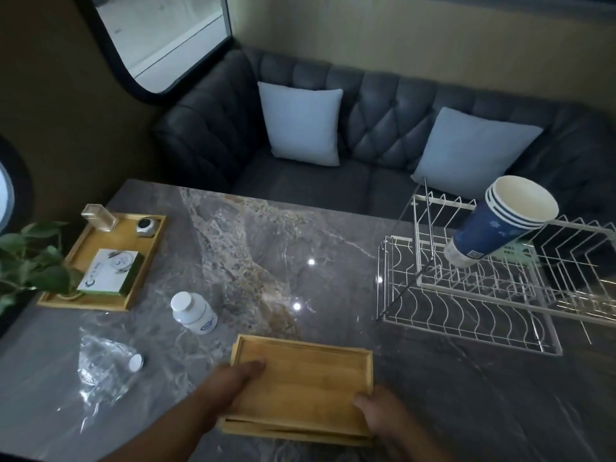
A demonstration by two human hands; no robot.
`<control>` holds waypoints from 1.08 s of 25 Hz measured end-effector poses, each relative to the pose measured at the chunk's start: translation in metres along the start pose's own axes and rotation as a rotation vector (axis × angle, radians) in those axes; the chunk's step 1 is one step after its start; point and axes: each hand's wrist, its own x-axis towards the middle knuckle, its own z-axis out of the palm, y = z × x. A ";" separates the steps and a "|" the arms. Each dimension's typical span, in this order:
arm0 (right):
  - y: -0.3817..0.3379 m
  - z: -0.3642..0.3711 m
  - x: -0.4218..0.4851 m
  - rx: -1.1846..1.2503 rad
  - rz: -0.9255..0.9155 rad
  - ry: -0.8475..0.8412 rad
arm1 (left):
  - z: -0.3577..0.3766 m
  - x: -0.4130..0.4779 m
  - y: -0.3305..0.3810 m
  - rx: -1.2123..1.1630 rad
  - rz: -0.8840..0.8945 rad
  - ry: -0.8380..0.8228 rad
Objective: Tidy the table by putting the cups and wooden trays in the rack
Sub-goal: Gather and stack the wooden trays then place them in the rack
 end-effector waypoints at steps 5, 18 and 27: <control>-0.003 0.000 0.006 0.006 -0.002 -0.004 | -0.007 0.007 0.005 -0.045 -0.077 -0.090; 0.009 -0.001 0.005 0.084 0.134 0.030 | 0.004 0.012 0.010 0.008 -0.013 -0.070; 0.008 -0.022 0.003 0.501 0.270 -0.063 | 0.001 0.007 0.017 -0.088 -0.082 -0.285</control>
